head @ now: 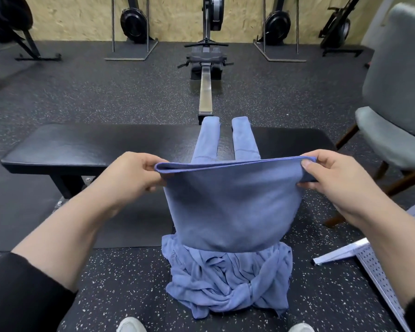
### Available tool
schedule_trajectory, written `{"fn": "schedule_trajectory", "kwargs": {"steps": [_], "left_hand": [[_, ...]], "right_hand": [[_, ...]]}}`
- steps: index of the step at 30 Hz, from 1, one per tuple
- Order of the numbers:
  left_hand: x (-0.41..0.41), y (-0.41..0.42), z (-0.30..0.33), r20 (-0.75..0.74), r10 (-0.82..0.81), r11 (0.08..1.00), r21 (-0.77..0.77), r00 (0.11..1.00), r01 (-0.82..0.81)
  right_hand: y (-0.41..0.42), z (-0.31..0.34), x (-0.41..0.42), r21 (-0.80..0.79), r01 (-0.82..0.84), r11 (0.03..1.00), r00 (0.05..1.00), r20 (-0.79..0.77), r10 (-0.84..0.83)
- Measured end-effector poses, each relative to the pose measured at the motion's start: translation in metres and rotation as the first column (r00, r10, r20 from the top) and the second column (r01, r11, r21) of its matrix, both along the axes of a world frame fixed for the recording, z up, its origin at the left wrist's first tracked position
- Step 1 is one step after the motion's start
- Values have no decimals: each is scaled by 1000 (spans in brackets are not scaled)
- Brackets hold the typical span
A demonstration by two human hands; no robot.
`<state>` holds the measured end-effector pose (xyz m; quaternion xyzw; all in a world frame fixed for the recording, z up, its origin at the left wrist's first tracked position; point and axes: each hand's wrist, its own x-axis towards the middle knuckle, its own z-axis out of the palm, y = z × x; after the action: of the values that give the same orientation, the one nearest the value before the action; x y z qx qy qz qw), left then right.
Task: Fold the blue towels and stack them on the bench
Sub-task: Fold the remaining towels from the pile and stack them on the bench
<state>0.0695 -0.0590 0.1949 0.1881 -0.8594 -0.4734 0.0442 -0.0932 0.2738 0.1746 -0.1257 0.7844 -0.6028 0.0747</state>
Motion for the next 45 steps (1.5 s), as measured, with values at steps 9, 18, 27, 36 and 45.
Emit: {"fn": "schedule_trajectory", "kwargs": {"steps": [9, 18, 27, 36, 45], "left_hand": [[1, 4, -7, -89, 69, 994, 91, 994, -60], [-1, 5, -7, -261, 72, 991, -92, 963, -99], [-16, 37, 9, -417, 90, 995, 70, 904, -66], [-37, 92, 1, -270, -279, 952, -203, 922, 228], [-49, 98, -1, -269, -191, 978, 32, 944, 207]], "right_hand": [[1, -2, 5, 22, 89, 996, 995, 42, -90], [4, 6, 14, 177, 136, 975, 989, -86, -122], [4, 2, 2, 582, 76, 810, 988, -152, 17], [-43, 4, 31, 394, -458, 797, 854, -52, 517], [-67, 11, 39, 242, -536, 809, 830, -22, 557]]}}
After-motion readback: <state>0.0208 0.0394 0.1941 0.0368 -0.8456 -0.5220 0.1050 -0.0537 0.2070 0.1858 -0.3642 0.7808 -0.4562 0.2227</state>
